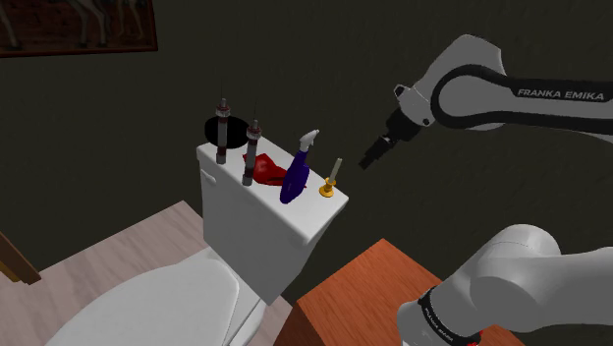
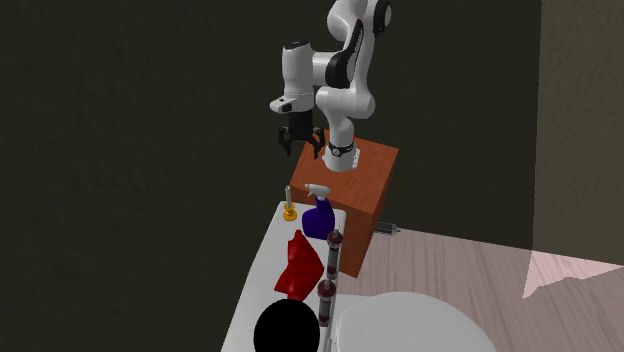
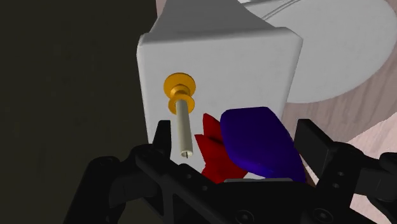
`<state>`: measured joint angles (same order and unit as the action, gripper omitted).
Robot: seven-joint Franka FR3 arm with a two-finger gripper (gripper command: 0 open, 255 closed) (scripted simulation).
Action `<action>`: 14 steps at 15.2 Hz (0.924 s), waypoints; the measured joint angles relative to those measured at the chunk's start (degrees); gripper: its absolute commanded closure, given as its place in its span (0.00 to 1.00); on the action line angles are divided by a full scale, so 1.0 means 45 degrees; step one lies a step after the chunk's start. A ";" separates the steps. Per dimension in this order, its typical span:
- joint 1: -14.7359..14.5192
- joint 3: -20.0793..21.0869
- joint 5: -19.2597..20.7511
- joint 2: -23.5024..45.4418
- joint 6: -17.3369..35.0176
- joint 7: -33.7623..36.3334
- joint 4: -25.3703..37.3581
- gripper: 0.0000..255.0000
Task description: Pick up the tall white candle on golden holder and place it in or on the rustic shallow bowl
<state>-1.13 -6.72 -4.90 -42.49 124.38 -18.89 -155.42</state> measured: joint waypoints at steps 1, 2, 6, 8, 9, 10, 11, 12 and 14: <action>-0.0097 -0.0238 -0.0148 0.0446 0.0658 -0.0285 -0.0063 0.00; -0.0178 -0.0490 -0.0293 0.0691 0.1256 -0.0601 -0.0266 0.00; -0.1229 -0.1453 -0.1255 0.0815 0.4004 -0.2051 -0.0957 0.00; -0.2027 -0.2116 -0.1948 0.1061 0.5438 -0.3270 -0.1177 0.00; -0.2758 -0.2848 -0.2364 0.1539 0.6288 -0.3965 -0.1131 0.00; -0.2741 -0.2937 -0.2404 0.1634 0.6403 -0.4103 -0.1073 0.00; -0.2742 -0.2854 -0.2389 0.1568 0.6338 -0.4036 -0.1117 0.00; -0.2803 -0.2891 -0.2428 0.1690 0.6383 -0.4064 -0.1114 0.00; -0.2958 -0.3107 -0.2570 0.2177 0.6494 -0.4182 -0.1035 0.00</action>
<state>-14.44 -20.71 -16.46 -32.70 153.60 -37.71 -160.08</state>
